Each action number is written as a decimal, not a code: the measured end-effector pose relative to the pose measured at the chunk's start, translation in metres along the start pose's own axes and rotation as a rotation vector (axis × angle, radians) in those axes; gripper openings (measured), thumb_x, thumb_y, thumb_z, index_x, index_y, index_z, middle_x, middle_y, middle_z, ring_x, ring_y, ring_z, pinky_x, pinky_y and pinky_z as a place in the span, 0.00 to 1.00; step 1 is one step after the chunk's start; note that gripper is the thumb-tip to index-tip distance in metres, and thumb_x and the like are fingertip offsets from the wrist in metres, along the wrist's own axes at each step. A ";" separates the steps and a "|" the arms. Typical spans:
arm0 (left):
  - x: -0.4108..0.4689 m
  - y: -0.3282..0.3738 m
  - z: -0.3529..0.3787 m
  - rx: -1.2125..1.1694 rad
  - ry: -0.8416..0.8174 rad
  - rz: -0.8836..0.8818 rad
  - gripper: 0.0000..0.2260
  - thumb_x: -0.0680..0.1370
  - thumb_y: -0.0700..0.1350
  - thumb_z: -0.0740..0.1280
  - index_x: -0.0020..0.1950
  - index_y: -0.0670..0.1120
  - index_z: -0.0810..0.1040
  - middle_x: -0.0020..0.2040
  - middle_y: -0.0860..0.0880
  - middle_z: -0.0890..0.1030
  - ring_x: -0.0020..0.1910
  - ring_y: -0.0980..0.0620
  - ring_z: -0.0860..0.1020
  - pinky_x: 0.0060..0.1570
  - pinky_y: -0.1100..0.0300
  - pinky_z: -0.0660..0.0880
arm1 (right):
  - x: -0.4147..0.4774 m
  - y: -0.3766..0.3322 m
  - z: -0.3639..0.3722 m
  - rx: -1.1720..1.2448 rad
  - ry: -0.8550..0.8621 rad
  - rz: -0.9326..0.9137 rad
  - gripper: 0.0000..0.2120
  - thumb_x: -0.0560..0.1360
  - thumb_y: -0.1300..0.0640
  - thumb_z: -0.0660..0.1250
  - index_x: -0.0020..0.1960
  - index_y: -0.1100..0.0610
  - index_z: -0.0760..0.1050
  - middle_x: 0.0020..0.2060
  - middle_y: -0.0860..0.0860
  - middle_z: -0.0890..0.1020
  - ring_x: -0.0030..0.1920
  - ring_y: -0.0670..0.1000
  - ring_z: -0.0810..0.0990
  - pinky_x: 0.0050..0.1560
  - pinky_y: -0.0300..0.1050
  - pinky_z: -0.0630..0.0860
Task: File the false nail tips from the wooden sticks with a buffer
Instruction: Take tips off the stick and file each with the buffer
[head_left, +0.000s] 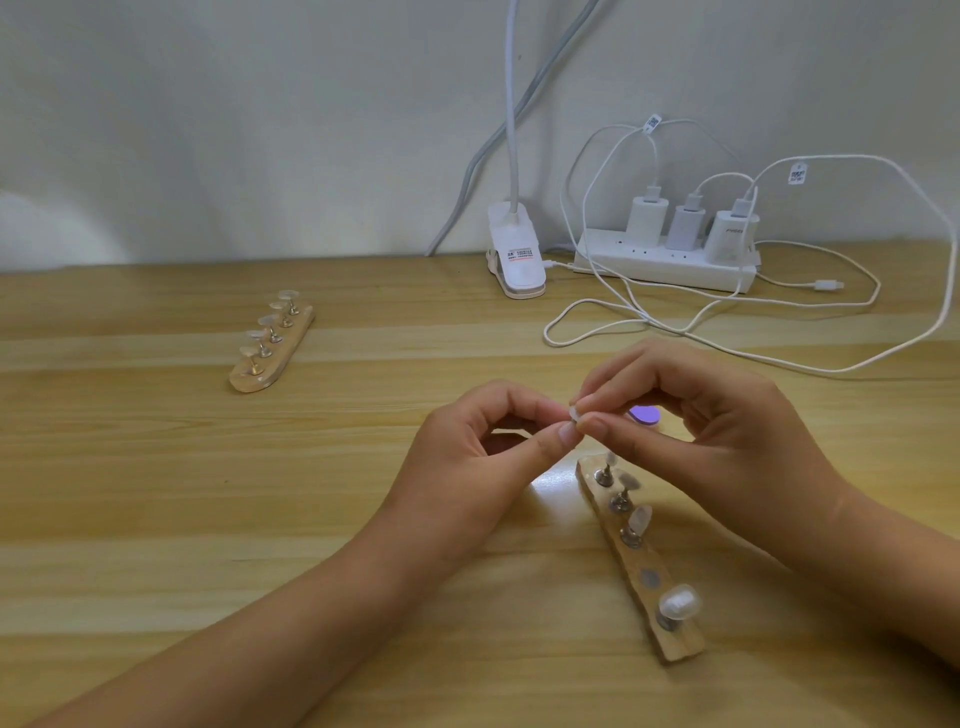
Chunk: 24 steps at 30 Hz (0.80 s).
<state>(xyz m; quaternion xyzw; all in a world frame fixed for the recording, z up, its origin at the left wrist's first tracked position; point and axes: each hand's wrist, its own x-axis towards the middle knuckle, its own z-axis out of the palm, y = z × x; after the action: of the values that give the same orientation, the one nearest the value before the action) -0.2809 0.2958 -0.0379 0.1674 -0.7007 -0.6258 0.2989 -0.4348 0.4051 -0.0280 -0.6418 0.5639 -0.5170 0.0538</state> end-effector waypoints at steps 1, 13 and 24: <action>-0.001 0.000 0.000 0.006 0.005 0.003 0.07 0.67 0.50 0.73 0.40 0.49 0.82 0.40 0.52 0.83 0.42 0.54 0.81 0.46 0.61 0.77 | -0.001 0.000 0.001 -0.005 0.005 -0.003 0.08 0.73 0.55 0.72 0.45 0.60 0.81 0.44 0.49 0.82 0.46 0.50 0.83 0.49 0.39 0.78; 0.001 0.003 -0.001 -0.066 0.016 -0.035 0.04 0.68 0.50 0.74 0.40 0.51 0.83 0.39 0.53 0.84 0.41 0.59 0.81 0.42 0.70 0.74 | 0.005 0.001 -0.016 -0.131 -0.028 -0.019 0.07 0.77 0.54 0.69 0.53 0.54 0.83 0.53 0.47 0.82 0.58 0.48 0.80 0.60 0.35 0.71; 0.004 0.005 -0.003 -0.178 -0.026 -0.104 0.11 0.70 0.48 0.69 0.50 0.46 0.83 0.42 0.49 0.85 0.42 0.58 0.82 0.42 0.69 0.76 | 0.009 0.047 -0.052 -0.430 -0.410 0.237 0.18 0.69 0.38 0.67 0.56 0.44 0.75 0.57 0.37 0.77 0.61 0.40 0.74 0.59 0.27 0.66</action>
<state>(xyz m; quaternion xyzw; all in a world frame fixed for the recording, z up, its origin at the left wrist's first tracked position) -0.2813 0.2923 -0.0320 0.1683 -0.6366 -0.7024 0.2703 -0.5055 0.4080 -0.0292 -0.6590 0.7085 -0.2360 0.0895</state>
